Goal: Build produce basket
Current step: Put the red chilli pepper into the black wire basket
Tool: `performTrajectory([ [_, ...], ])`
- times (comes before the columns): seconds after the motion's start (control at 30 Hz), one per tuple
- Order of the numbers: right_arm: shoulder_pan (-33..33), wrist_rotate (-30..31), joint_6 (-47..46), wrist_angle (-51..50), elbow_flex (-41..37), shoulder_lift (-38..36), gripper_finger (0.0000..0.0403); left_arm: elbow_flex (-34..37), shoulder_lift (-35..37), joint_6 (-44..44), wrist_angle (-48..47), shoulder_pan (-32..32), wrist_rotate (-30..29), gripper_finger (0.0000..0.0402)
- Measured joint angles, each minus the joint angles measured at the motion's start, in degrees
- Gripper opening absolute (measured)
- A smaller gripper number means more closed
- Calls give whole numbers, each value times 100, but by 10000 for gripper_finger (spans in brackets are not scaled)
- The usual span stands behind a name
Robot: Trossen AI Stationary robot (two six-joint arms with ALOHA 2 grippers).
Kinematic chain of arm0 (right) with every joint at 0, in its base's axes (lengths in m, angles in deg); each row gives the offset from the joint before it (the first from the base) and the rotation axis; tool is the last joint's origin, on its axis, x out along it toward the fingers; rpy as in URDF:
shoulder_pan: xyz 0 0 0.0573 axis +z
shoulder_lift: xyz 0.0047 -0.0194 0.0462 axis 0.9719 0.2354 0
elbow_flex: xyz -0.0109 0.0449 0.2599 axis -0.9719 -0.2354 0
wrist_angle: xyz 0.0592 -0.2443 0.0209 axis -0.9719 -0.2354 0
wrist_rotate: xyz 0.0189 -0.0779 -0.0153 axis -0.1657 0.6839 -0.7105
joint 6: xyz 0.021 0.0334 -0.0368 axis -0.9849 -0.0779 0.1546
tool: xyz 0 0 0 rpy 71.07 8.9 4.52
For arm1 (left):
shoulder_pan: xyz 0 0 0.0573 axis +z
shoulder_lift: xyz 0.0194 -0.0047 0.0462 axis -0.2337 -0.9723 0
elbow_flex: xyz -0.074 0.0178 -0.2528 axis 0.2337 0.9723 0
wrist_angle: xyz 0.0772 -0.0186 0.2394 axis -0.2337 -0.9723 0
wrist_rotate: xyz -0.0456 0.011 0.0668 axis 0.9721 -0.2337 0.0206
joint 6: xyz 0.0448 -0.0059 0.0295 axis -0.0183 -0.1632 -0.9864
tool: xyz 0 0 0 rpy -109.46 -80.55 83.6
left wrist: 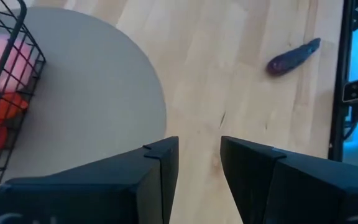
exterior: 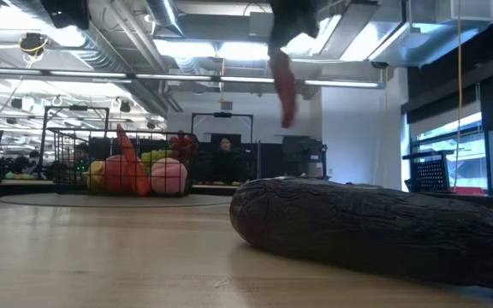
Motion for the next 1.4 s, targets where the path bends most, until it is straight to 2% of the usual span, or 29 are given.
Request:
performTrajectory([
  [0.23,0,-152,1029,1550,157,0,0,0,-5,-868,14,-2,-249,107],
  [0.53,-2,-619,1851,3058,157,0,0,0,-5,-2076,977,2,-1870,107],
  [0.8,-2,-661,2192,3931,157,0,0,0,-72,-2648,1921,7,-2705,107],
  [0.9,-2,-866,2290,4139,157,0,0,2,-110,-2999,2106,7,-2943,107],
  [1.2,2,-1665,2591,4530,157,0,0,2,-350,-3147,2307,324,-2935,107],
  [1.4,-2,-1659,2653,4583,157,0,0,3,-393,-3132,2395,640,-2253,107],
])
